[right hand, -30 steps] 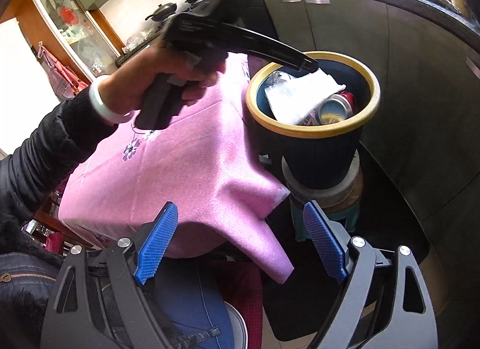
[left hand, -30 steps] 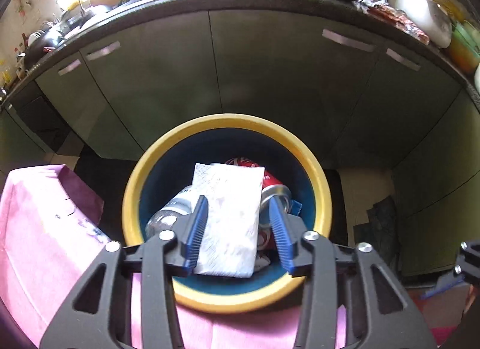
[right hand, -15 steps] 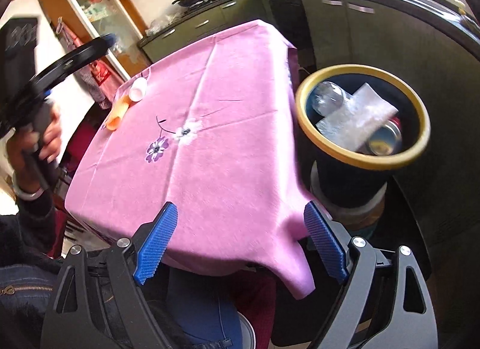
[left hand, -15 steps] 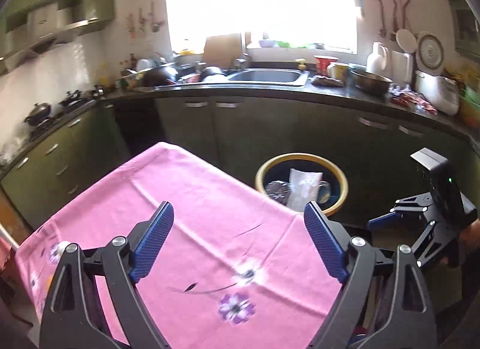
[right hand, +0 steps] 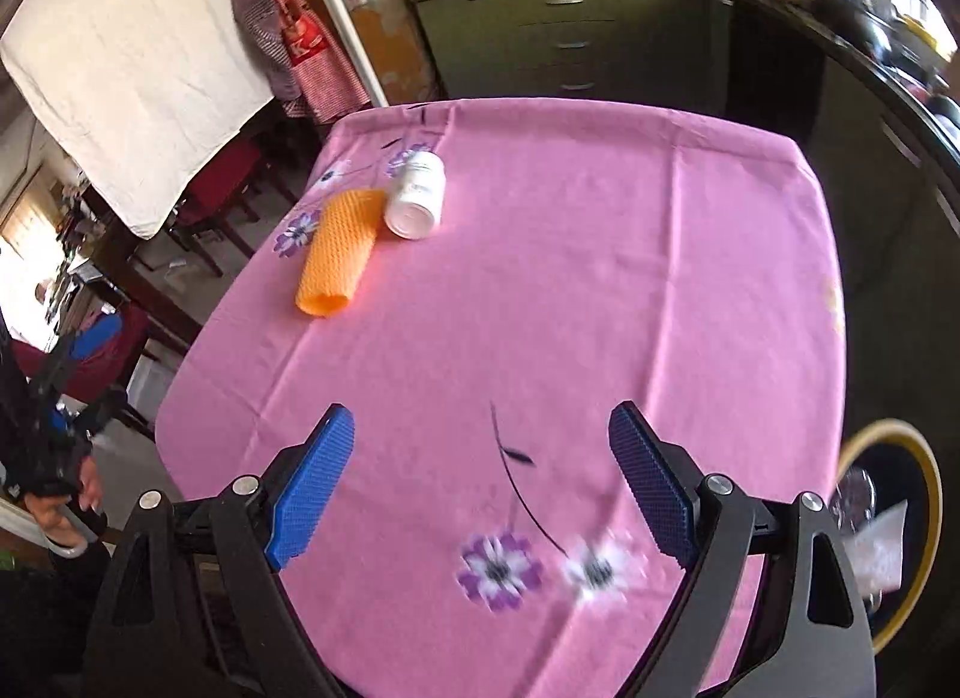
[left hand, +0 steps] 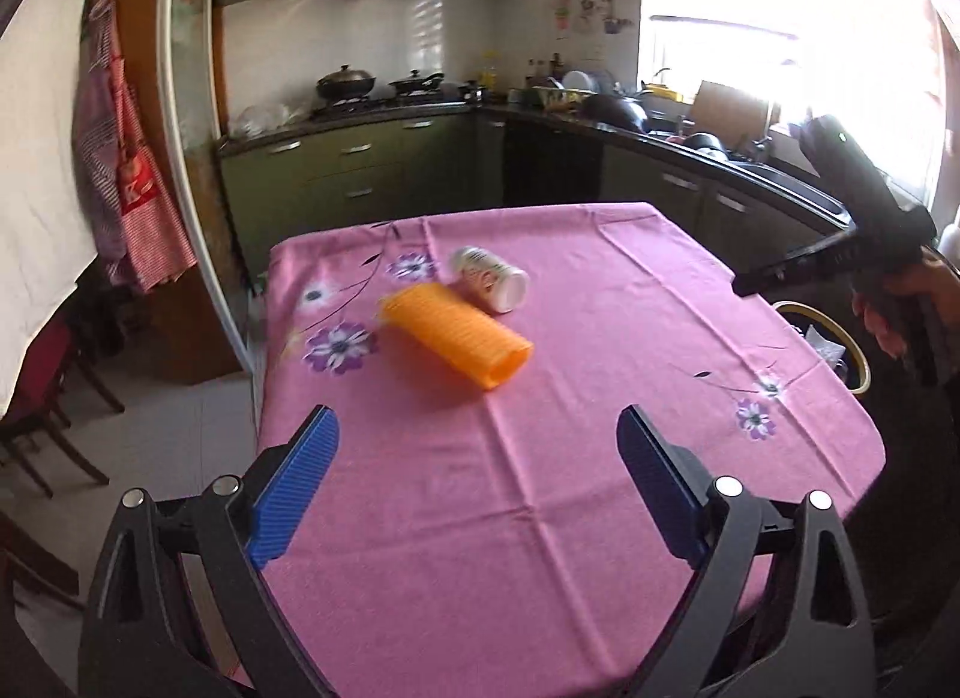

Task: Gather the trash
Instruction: 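Grasp the white supplement bottle with the right gripper, then carry the supplement bottle over the bin and open the right gripper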

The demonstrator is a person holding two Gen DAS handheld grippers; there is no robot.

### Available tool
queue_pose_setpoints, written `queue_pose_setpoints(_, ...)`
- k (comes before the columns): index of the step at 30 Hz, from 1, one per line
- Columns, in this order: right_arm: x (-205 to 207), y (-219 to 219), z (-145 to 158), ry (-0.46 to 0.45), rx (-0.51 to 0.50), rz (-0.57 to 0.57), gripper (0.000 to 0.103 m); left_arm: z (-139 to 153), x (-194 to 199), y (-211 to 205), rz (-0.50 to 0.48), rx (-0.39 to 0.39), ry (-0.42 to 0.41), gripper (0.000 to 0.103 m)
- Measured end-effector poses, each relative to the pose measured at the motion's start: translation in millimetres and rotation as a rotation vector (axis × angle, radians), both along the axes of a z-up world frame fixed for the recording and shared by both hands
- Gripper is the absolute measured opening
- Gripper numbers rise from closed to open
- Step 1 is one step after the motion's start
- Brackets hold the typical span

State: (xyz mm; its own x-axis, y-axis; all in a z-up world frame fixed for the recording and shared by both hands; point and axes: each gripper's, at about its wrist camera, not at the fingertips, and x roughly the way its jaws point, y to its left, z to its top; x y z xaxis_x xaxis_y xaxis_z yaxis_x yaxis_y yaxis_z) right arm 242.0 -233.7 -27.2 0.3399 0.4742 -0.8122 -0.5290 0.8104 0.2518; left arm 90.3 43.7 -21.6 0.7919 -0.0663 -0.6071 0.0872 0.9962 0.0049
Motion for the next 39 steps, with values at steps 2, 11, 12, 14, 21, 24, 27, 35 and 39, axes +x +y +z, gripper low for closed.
queue_pose_setpoints(2, 27.7, 44.8, 7.0, 0.020, -0.029, 0.056, 0.086, -6.4, -1.3, 15.6, 0.037, -0.007, 0.014, 0.089)
queue_pose_setpoints(11, 146.0, 179.1, -16.1, 0.191, -0.225, 0.090, 0.080, -20.1, -16.8, 43.2, 0.067, -0.056, 0.030, 0.090)
queue_pose_setpoints(12, 156.5, 184.3, -23.8, 0.211, -0.245, 0.082, 0.078, -21.5, -18.6, 45.1, 0.067, -0.055, 0.034, 0.090)
queue_pose_setpoints(14, 170.0, 197.6, -37.0, 0.244, -0.285, 0.078, 0.075, -24.2, -22.1, 50.1, 0.076, -0.048, 0.041, 0.090)
queue_pose_setpoints(21, 188.5, 226.7, -75.1, 0.300, -0.410, 0.081, 0.057, -31.9, -29.7, 72.8, 0.131, -0.079, 0.060, 0.090)
queue_pose_setpoints(24, 190.6, 229.2, -84.4, 0.324, -0.419, 0.085, 0.054, -34.8, -31.5, 78.2, 0.144, -0.086, 0.071, 0.090)
queue_pose_setpoints(27, 191.9, 231.4, -93.0, 0.331, -0.428, 0.086, 0.049, -35.5, -33.6, 79.5, 0.153, -0.084, 0.078, 0.090)
queue_pose_setpoints(35, 164.3, 213.9, -81.1, 0.268, -0.404, 0.133, 0.047, -31.7, -36.4, 69.0, 0.152, -0.068, 0.080, 0.090)
queue_pose_setpoints(39, 142.1, 175.8, -56.0, 0.246, -0.354, 0.130, 0.047, -27.8, -36.8, 52.7, 0.120, -0.058, 0.069, 0.090)
